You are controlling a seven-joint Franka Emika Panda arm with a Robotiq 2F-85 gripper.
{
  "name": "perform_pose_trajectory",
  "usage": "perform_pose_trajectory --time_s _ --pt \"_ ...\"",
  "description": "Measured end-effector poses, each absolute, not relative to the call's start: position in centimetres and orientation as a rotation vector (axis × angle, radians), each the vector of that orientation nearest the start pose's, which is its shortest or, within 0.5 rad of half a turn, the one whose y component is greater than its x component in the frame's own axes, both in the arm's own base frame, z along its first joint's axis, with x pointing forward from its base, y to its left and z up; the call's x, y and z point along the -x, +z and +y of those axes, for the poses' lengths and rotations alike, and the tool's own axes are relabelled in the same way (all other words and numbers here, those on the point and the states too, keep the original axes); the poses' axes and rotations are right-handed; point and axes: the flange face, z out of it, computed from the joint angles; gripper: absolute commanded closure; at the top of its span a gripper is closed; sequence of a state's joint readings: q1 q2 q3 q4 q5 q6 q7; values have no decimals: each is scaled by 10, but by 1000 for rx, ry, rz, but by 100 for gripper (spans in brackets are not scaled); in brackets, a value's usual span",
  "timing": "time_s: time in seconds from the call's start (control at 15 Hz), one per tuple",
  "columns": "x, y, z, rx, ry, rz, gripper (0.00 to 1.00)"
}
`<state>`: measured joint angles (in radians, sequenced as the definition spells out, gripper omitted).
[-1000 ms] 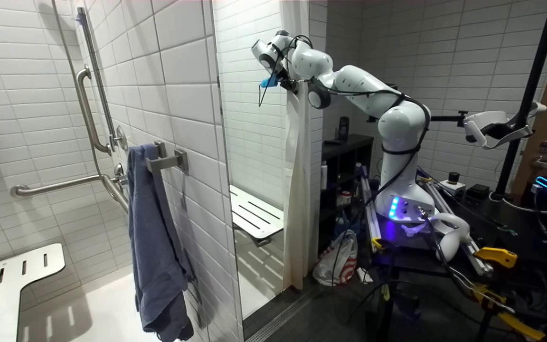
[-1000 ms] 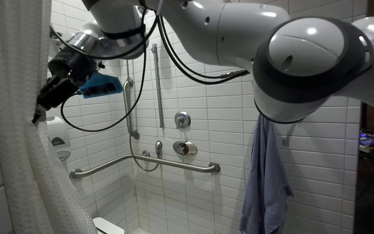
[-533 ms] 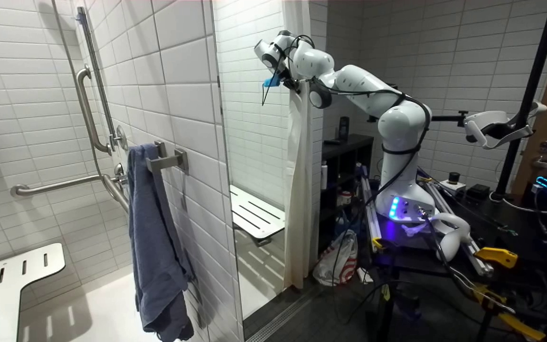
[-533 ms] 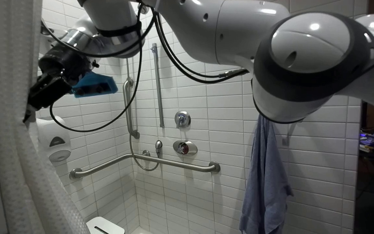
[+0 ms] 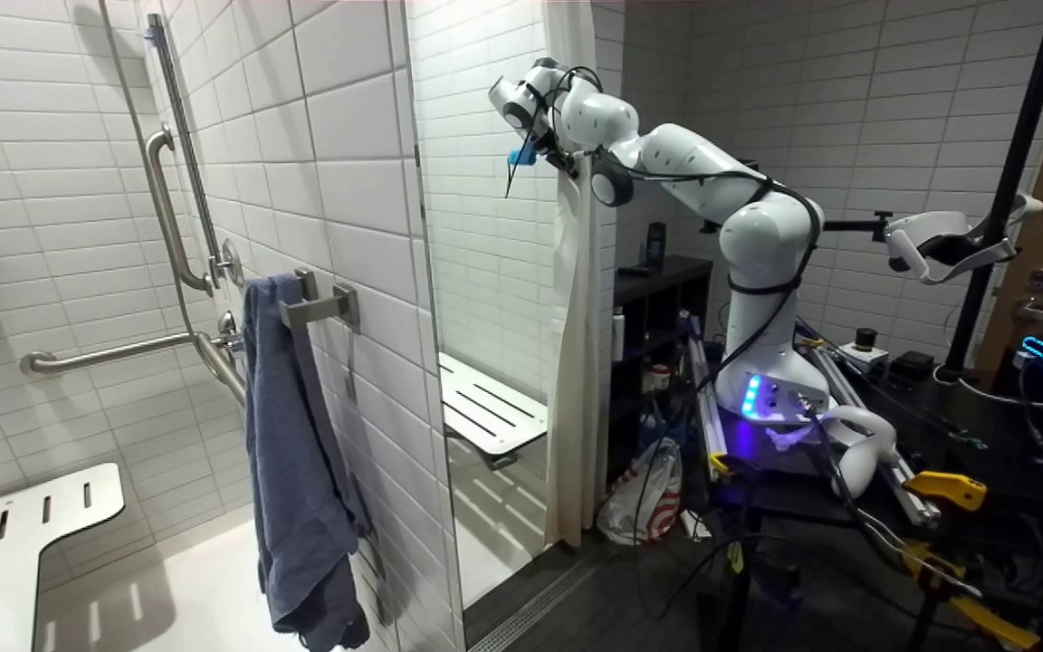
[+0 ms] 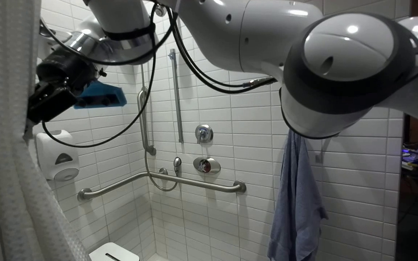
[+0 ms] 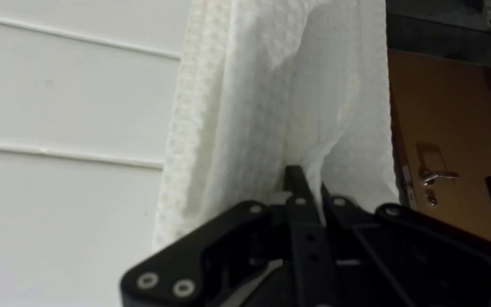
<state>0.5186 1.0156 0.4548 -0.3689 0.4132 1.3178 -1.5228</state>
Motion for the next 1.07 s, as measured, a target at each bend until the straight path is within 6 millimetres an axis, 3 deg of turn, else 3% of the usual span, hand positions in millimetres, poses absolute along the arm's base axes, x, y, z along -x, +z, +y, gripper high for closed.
perform_pose_trajectory --time_s 0.07,0.13,0.33,0.73,0.93,1.07 --pt "-546 523 506 853 -356 -2231 100" --pt "-546 522 506 857 -351 -2233 73" --pt "-548 519 504 874 -341 -2222 63" --pt "-567 465 498 922 -260 -2186 21" --pt "-571 452 493 935 -219 -2172 2" --pt "-569 451 490 953 -183 -2163 0"
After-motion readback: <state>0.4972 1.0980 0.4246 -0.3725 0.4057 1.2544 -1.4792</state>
